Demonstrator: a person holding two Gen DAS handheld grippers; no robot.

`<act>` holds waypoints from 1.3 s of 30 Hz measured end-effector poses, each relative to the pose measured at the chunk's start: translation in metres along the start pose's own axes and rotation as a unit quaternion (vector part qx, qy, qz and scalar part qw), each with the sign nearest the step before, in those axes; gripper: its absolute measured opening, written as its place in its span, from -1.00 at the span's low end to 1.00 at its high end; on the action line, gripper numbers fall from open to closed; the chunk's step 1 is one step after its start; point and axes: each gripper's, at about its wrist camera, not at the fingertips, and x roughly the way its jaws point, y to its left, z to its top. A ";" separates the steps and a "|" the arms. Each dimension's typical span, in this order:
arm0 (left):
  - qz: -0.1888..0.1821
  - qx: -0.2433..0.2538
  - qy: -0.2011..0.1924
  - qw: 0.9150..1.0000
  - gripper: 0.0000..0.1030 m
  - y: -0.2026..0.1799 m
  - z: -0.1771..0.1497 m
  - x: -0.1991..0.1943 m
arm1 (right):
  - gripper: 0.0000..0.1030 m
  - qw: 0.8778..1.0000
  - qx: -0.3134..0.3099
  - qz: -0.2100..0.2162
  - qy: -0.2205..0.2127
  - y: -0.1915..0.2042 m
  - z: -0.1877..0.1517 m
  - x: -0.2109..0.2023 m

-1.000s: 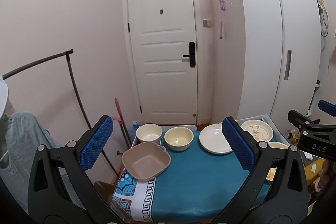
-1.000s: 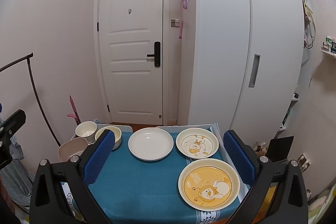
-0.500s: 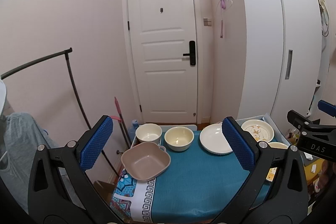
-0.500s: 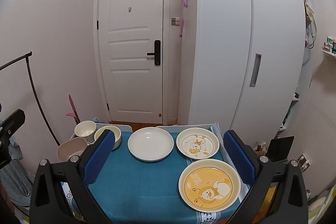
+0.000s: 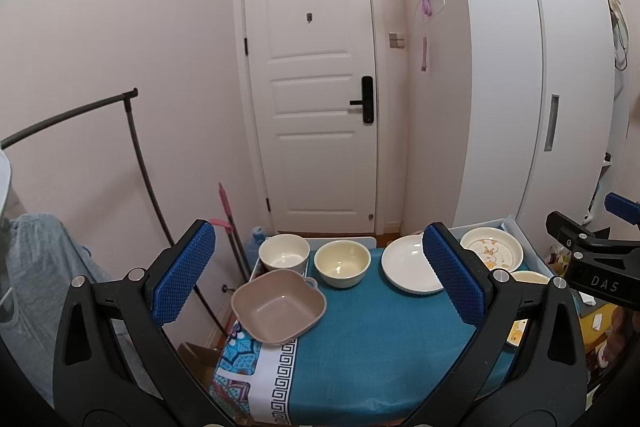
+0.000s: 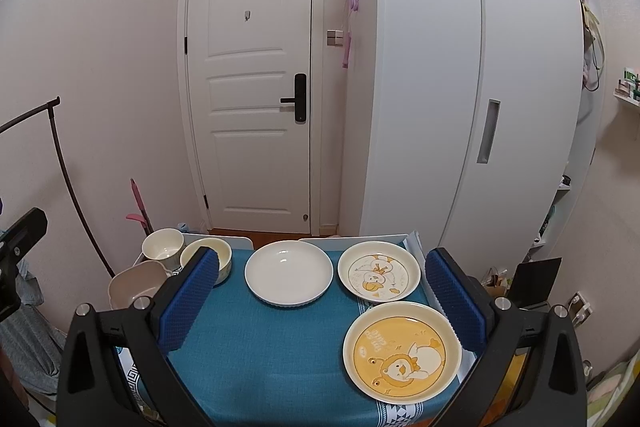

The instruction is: Organize plates and bowls

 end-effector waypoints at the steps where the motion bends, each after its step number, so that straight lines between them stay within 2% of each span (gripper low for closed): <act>1: 0.000 0.000 0.000 1.000 1.00 0.000 0.000 0.000 | 1.00 1.000 0.000 0.000 0.000 0.000 0.000 -0.001; 18: -0.004 -0.006 0.006 1.000 1.00 0.006 0.000 0.004 | 1.00 1.000 -0.002 -0.006 0.004 0.003 -0.007 0.002; 29: -0.007 -0.005 0.011 1.000 1.00 0.005 0.006 0.014 | 1.00 1.000 -0.003 -0.007 0.009 0.004 0.004 0.011; 34: -0.022 0.006 0.015 1.000 1.00 -0.003 0.015 0.027 | 1.00 1.000 0.001 -0.014 0.006 -0.005 0.010 0.014; 39: -0.066 0.039 0.020 0.997 1.00 -0.023 0.025 0.053 | 1.00 0.999 0.012 -0.033 0.015 -0.026 0.011 0.022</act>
